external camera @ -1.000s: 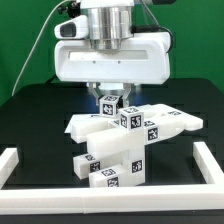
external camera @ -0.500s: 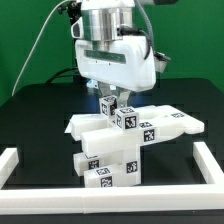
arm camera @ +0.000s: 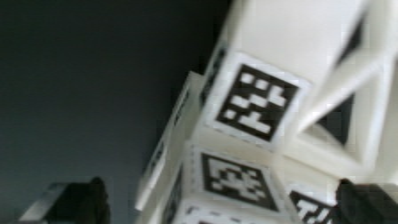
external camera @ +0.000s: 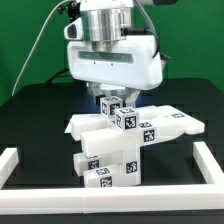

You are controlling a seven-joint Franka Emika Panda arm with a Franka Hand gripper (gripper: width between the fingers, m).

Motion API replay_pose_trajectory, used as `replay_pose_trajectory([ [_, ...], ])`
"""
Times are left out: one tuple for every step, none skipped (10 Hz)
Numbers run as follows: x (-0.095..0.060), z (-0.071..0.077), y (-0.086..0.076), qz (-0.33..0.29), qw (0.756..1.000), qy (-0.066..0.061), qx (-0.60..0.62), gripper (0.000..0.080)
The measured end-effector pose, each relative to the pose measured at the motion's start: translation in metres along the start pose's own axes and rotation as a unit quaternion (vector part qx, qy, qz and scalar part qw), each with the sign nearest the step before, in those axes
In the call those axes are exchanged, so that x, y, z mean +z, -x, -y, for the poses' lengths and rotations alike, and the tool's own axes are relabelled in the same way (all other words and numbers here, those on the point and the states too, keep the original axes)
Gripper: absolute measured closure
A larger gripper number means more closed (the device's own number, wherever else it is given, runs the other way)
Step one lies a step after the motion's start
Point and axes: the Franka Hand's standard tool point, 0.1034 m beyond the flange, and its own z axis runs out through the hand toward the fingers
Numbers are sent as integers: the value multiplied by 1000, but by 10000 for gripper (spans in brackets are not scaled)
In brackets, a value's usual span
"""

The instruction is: Assemble chair

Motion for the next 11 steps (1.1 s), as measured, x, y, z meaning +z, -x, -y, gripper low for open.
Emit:
replay_pose_trajectory([
  [-1, -4, -4, 0, 995, -1, -95, 154],
  [-2, -8, -7, 5, 981, 2, -194, 154],
  [-1, -9, -7, 12, 967, 5, -256, 151],
  [-1, -10, -7, 11, 959, 5, -282, 151],
  [-1, -10, -7, 11, 951, 5, -308, 151],
  [-1, -9, -7, 11, 944, 6, -330, 151],
  [-2, -3, -4, 10, 911, 12, -413, 151],
  [-1, -3, -3, 10, 917, 11, -399, 151],
  [-1, -4, -3, 10, 922, 11, -388, 245],
  [-1, -4, -3, 10, 922, 11, -388, 382],
  [0, -4, -3, 10, 934, 11, -357, 382],
])
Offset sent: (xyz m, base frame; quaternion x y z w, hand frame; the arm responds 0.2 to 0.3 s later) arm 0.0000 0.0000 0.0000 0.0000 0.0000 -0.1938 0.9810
